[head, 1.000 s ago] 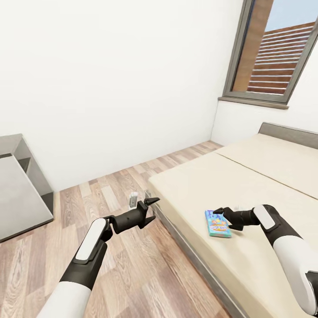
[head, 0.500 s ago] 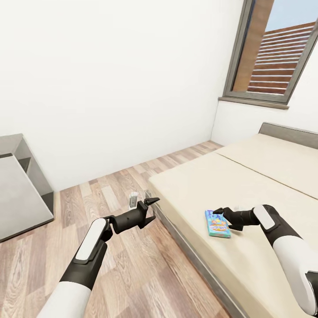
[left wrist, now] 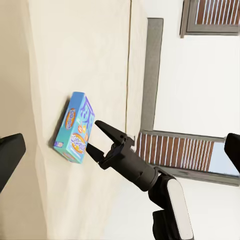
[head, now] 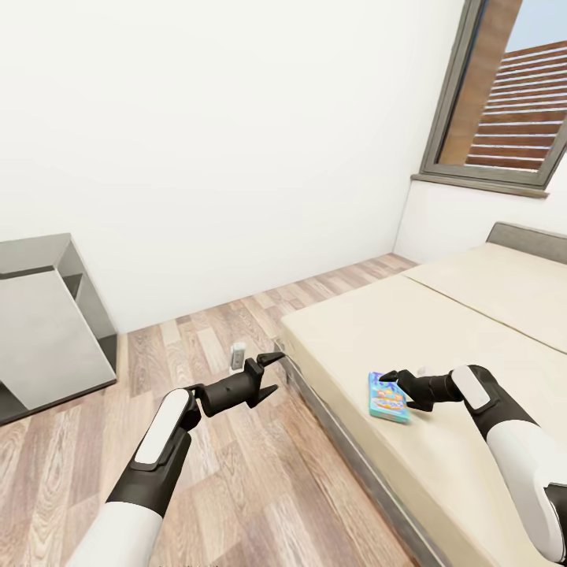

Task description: Put all the toys in the child's room - the three board games (two on the bed and one on the table), the two jigsaw puzzles on the table, and the tennis ball on the table - inside the toy box on the table in the child's room.

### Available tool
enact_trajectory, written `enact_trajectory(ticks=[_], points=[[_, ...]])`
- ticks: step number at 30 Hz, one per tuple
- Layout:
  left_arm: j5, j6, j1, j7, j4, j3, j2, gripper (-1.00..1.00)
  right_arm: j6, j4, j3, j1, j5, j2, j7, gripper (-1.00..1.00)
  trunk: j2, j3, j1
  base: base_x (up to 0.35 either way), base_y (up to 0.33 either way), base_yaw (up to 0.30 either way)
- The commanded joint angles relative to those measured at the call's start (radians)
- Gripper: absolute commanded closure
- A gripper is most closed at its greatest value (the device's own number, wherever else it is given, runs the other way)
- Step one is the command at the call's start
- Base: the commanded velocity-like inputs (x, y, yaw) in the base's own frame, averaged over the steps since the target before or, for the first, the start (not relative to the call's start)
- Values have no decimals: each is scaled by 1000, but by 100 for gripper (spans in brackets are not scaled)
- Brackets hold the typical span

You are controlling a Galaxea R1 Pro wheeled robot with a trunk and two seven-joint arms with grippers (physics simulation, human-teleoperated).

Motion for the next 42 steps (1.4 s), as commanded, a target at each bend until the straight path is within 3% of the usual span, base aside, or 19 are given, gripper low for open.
enact_trajectory(ticks=[1,27,42], points=[[10,2,-1,10,-1,0,0,-100,5,0,-5,0,10,0,8,-100,0,-1,0,0,0,93],[10,2,-1,10,-1,0,0,-100,4,0,-5,0,11,-1,8,-100,0,-1,0,0,0,22],[10,2,-1,10,-1,0,0,-100,4,0,-5,0,11,-1,8,-100,0,-1,0,0,0,164]])
